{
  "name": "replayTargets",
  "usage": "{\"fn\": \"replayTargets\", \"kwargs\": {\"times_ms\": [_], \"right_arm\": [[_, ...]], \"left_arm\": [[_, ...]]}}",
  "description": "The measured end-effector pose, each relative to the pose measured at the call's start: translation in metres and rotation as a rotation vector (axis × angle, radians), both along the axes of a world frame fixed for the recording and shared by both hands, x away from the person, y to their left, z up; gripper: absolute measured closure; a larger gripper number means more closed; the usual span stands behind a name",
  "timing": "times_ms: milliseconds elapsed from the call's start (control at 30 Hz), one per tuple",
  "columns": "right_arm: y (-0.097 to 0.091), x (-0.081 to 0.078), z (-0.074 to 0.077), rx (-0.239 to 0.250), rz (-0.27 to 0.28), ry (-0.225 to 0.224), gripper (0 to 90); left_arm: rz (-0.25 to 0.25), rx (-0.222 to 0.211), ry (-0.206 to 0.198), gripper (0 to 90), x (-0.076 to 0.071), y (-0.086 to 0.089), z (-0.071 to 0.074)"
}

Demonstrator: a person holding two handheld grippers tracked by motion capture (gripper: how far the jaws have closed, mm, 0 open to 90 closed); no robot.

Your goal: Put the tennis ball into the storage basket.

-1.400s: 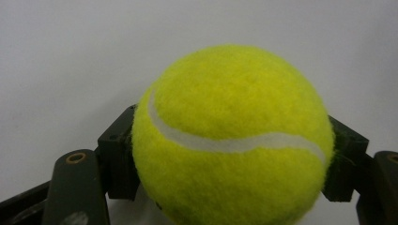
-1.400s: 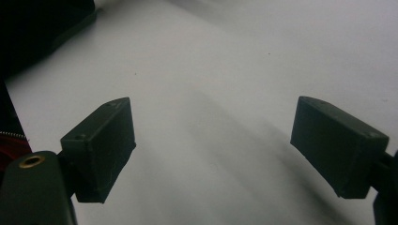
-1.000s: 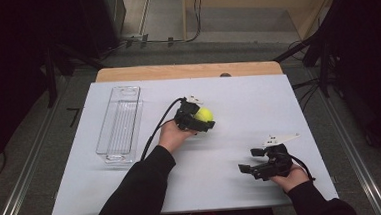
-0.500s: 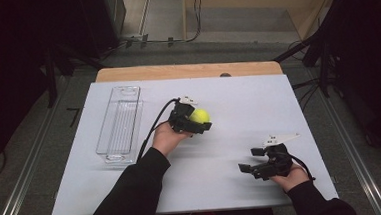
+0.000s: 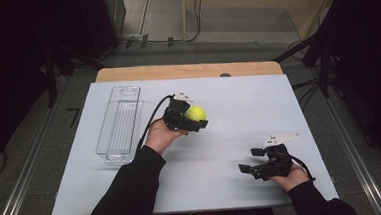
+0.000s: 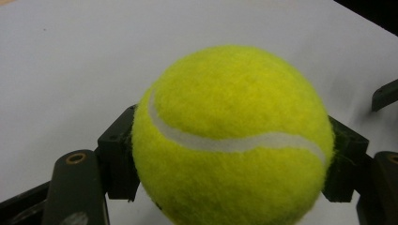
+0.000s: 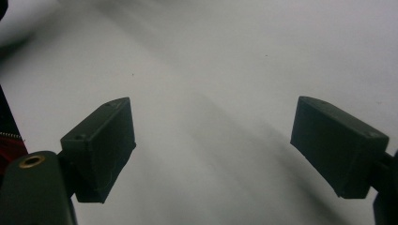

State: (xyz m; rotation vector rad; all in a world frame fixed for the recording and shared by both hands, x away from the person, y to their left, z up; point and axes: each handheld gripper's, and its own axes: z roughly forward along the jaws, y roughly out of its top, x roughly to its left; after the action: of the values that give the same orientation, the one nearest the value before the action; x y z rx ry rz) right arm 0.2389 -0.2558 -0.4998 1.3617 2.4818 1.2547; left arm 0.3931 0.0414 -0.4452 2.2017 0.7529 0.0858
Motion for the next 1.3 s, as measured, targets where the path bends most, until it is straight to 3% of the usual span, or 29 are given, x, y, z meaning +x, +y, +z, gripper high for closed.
{"fn": "replayTargets", "kwargs": {"times_ms": [800, 1300], "right_arm": [[0.0, 0.0, 0.0, 0.002, 0.001, -0.001, 12.2], [0.0, 0.0, 0.0, 0.002, 0.0, -0.002, 12.2]], "left_arm": [[0.029, -0.031, 0.027, 25.7, -0.002, 0.023, 0.038], [0.048, -0.03, 0.034, 25.7, 0.002, 0.036, 0.044]]}}
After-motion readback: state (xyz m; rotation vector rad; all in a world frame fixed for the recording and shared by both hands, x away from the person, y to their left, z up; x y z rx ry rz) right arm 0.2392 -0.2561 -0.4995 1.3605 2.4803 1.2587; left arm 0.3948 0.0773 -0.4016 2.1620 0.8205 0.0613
